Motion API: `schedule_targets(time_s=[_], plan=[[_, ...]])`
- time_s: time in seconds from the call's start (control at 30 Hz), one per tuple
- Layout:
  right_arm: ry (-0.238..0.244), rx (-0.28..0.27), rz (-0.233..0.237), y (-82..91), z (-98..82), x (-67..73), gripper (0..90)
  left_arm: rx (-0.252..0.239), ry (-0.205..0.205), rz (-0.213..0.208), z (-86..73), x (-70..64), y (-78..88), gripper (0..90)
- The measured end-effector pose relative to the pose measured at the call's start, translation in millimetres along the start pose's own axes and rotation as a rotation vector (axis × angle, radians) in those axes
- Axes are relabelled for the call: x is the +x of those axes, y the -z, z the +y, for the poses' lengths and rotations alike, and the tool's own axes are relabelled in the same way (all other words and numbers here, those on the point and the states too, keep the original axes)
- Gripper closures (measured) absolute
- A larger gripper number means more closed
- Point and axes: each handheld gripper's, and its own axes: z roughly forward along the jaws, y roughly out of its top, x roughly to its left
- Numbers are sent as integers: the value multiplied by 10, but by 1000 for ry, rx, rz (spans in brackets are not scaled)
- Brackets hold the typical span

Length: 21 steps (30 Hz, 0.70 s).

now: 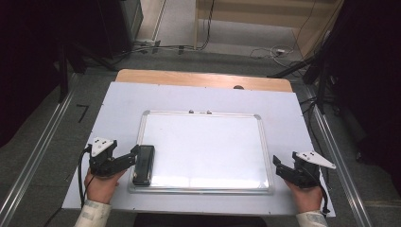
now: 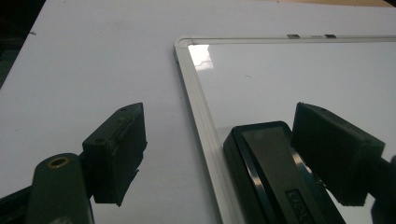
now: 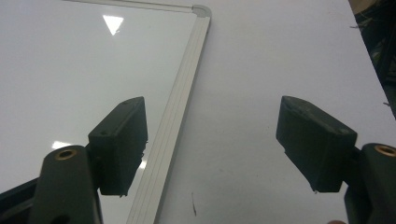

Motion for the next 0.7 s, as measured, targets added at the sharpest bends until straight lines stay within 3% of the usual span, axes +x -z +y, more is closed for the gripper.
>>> schedule_targets(time_s=[0.7], plan=[[-2, -2, -5, 3, -2, -11, 233, 6, 18, 16, -36, 162, 59, 187]])
